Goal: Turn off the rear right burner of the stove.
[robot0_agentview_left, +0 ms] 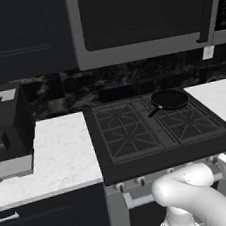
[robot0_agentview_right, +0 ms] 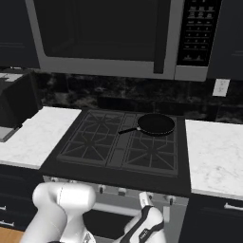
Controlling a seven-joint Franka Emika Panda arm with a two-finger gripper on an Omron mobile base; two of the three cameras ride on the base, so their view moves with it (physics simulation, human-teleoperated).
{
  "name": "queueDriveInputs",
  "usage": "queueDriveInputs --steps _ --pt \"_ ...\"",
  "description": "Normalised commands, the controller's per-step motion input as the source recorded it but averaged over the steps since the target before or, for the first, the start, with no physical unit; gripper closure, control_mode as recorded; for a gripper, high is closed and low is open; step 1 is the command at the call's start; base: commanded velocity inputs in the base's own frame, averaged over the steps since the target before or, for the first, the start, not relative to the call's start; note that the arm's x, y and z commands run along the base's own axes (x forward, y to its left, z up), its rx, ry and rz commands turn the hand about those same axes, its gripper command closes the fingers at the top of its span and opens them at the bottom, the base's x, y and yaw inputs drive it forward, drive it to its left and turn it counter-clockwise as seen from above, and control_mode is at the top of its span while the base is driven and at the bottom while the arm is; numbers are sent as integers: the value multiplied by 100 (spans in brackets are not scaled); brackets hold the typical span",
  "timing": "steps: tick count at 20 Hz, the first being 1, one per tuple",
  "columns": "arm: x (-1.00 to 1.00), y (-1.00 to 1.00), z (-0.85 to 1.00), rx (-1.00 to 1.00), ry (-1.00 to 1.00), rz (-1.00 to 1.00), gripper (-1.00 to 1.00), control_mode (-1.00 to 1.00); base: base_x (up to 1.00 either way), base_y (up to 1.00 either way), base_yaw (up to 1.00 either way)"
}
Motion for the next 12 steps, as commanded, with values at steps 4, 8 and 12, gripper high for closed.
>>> queueDriveInputs --steps 4,8,12 --pt "8 -9 0 6 0 -13 100 -100 0 0 0" --pt "0 -8 0 18 0 -13 100 -100 0 0 0" --pt "5 -5 0 32 0 -15 100 -100 0 0 0"
